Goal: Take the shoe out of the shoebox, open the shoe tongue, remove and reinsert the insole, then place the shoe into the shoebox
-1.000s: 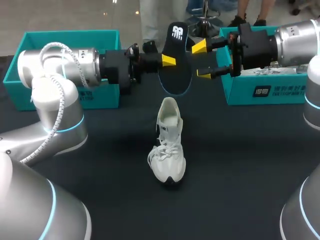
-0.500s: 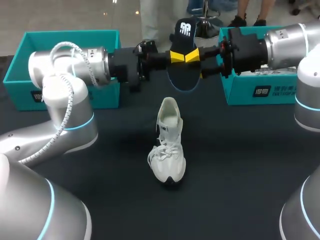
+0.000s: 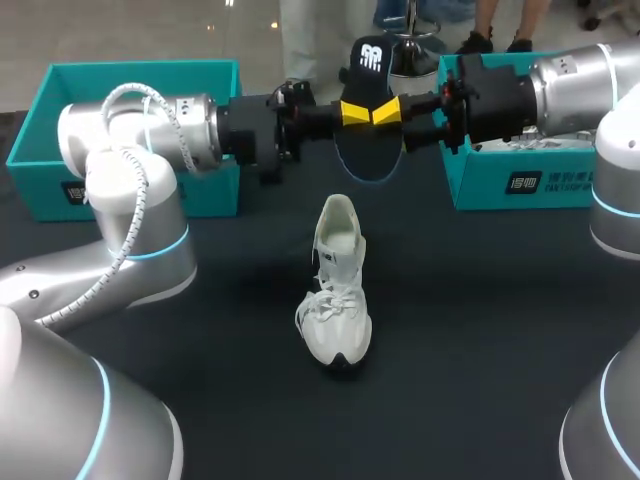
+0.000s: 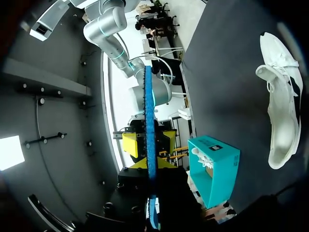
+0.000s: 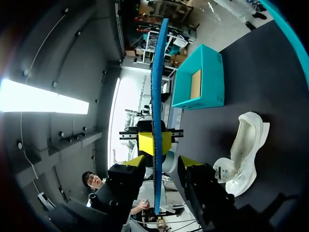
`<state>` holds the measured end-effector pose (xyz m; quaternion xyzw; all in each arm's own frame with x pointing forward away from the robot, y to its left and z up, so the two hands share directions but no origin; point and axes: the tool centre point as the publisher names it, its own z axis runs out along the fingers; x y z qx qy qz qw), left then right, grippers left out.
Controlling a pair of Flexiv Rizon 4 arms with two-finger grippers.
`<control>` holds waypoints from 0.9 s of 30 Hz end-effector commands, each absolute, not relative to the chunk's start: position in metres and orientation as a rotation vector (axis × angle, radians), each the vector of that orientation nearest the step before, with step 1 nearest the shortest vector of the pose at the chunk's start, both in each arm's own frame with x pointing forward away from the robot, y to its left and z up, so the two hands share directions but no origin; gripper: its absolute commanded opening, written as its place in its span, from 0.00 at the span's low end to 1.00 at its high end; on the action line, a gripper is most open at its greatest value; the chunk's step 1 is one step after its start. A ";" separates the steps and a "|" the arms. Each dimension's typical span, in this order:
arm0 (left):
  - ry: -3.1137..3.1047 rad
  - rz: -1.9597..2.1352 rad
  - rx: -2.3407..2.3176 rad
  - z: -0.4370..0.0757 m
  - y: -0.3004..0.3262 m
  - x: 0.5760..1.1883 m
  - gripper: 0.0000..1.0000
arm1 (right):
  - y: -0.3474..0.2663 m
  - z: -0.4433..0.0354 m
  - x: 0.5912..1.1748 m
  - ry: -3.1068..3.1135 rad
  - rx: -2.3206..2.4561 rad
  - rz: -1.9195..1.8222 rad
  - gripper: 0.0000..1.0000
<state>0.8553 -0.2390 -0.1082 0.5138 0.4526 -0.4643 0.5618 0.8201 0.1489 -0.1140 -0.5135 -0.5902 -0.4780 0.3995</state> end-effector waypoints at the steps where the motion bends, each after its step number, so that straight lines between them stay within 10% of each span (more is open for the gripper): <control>1: 1.064 -1.094 1.209 -0.111 -0.240 0.854 0.00 | 0.149 -0.113 0.819 -1.492 -1.304 -1.211 0.42; 20: 1.066 -1.099 1.201 -0.110 -0.242 0.851 0.00 | 0.152 -0.119 0.817 -1.474 -1.292 -1.217 0.00; 22: 1.068 -1.100 1.206 -0.111 -0.241 0.851 0.16 | 0.152 -0.119 0.816 -1.473 -1.289 -1.219 0.00; 24: 1.067 -1.097 1.214 -0.111 -0.240 0.851 0.90 | 0.151 -0.119 0.816 -1.473 -1.286 -1.222 0.00; 27: 1.057 -1.096 1.235 -0.110 -0.237 0.852 1.00 | 0.149 -0.118 0.817 -1.474 -1.287 -1.226 0.00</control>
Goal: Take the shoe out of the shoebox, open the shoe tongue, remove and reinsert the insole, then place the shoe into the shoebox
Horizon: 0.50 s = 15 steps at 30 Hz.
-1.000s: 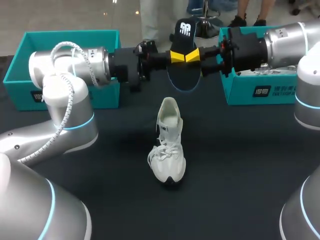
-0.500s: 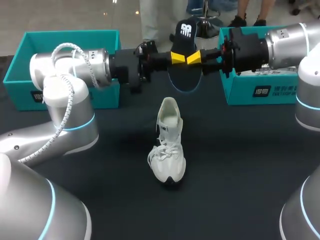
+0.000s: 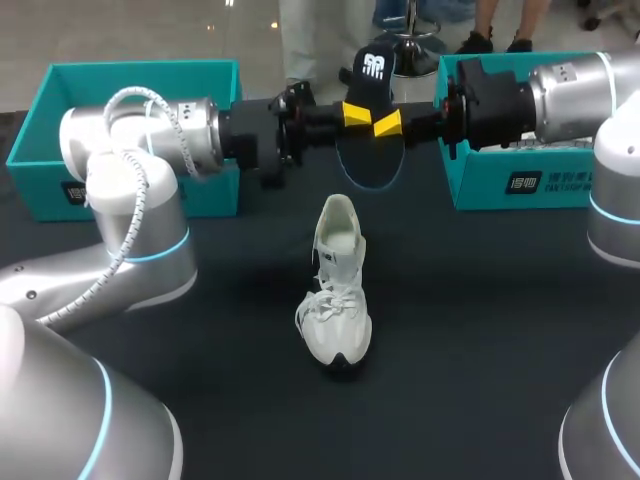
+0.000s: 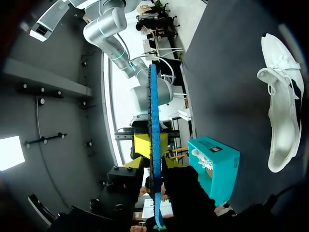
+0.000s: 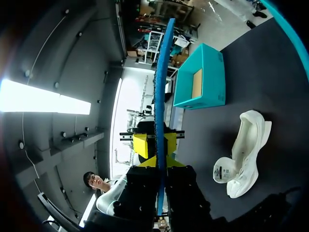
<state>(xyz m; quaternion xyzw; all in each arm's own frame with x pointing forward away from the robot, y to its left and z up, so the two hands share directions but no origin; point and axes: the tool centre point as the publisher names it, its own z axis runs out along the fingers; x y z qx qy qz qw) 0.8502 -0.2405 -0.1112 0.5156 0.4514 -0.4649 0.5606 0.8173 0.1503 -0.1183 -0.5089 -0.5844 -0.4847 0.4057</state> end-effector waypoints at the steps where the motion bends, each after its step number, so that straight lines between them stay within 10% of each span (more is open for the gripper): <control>1: 1.058 -1.093 1.240 -0.110 -0.236 0.853 1.00 | 0.149 -0.118 0.817 -1.475 -1.288 -1.226 0.00; 15: 1.048 -1.108 1.331 -0.113 -0.196 0.874 1.00 | 0.133 -0.115 0.816 -1.481 -1.308 -1.228 0.00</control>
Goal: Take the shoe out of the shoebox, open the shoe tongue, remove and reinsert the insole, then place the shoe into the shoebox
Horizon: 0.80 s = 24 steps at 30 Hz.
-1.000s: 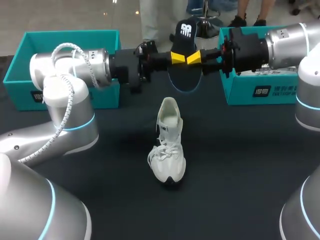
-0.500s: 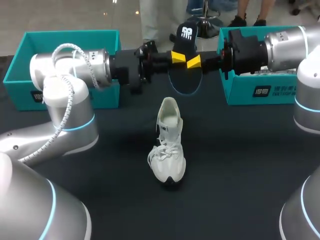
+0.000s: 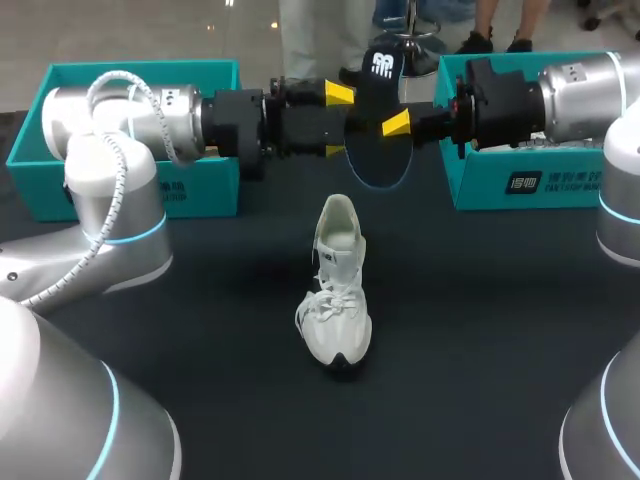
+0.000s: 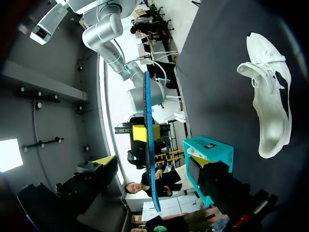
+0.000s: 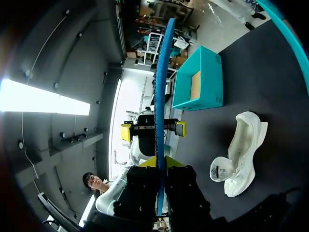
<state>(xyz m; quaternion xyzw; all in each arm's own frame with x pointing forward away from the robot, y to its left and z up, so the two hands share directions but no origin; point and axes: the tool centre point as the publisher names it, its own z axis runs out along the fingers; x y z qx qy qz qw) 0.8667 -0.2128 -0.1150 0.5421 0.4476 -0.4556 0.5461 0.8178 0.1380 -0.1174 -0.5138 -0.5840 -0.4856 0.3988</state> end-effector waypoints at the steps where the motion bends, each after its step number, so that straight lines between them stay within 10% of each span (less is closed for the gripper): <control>1: 1.042 -1.110 1.342 -0.113 -0.192 0.876 1.00 | 0.132 -0.115 0.816 -1.481 -1.309 -1.228 0.00; 24: 0.958 -1.193 1.761 -0.141 -0.118 0.880 1.00 | 0.118 -0.113 0.819 -1.498 -1.318 -1.235 0.00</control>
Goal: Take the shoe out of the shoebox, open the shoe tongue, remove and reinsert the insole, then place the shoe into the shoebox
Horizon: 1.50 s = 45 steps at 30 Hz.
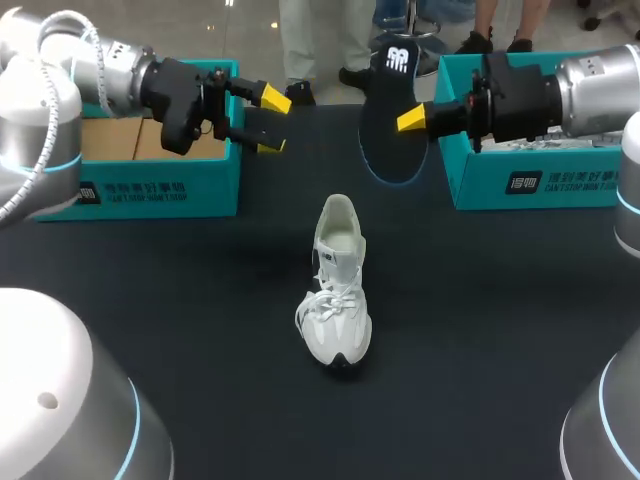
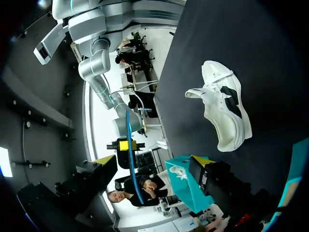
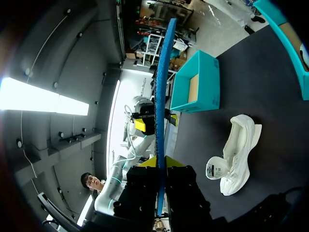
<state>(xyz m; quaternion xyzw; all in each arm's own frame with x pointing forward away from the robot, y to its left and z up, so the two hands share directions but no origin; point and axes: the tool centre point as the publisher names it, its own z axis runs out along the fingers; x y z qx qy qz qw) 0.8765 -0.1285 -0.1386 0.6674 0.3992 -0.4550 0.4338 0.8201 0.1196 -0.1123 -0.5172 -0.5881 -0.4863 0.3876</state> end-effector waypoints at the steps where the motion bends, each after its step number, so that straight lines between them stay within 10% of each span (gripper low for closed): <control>1: 0.963 -1.194 1.764 -0.142 -0.116 0.880 1.00 | 0.118 -0.113 0.819 -1.498 -1.317 -1.235 0.00; 45: 1.283 -0.891 1.897 -0.207 -0.040 0.918 1.00 | 0.114 -0.111 0.821 -1.537 -1.329 -1.263 0.00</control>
